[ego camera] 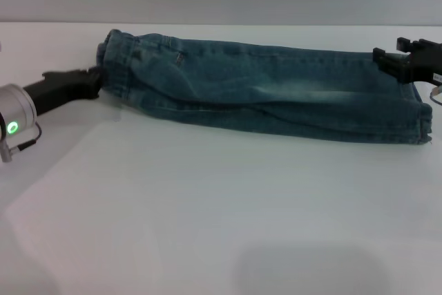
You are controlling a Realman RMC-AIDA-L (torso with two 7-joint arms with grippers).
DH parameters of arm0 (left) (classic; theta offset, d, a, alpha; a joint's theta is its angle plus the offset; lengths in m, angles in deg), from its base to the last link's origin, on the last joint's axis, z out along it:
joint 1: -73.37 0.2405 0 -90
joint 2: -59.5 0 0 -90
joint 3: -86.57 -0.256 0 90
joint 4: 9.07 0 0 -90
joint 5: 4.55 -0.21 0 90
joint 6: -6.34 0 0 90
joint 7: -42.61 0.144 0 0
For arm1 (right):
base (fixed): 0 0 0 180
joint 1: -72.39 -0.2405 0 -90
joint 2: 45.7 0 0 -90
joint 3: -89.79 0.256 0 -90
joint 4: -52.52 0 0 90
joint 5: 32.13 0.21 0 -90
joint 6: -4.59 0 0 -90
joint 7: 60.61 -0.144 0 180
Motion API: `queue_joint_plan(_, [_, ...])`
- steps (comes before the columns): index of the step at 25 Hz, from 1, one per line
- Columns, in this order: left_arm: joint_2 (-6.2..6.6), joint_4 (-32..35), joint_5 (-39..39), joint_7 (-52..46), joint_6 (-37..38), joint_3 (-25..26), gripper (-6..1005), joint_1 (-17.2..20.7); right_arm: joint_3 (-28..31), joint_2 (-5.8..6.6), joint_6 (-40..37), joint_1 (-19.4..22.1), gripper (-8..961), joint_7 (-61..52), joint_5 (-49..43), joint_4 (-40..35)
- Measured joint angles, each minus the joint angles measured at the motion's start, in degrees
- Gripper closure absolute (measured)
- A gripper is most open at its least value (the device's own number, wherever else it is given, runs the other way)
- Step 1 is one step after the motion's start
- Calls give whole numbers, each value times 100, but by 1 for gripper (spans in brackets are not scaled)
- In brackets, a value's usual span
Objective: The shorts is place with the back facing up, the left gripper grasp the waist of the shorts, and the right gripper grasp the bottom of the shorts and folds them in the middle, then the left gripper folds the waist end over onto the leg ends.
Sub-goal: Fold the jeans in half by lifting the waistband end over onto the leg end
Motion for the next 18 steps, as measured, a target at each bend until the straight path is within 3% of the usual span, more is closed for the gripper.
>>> queue_joint_plan(7, [21,419,380,-18,814,-7,942,13,-14,-3,59,-184,436,203,79,345])
queue_joint_plan(18, [22,652,430,-84,1235,-39,971,-274,-57,-6,261,-434,435,615,512,817])
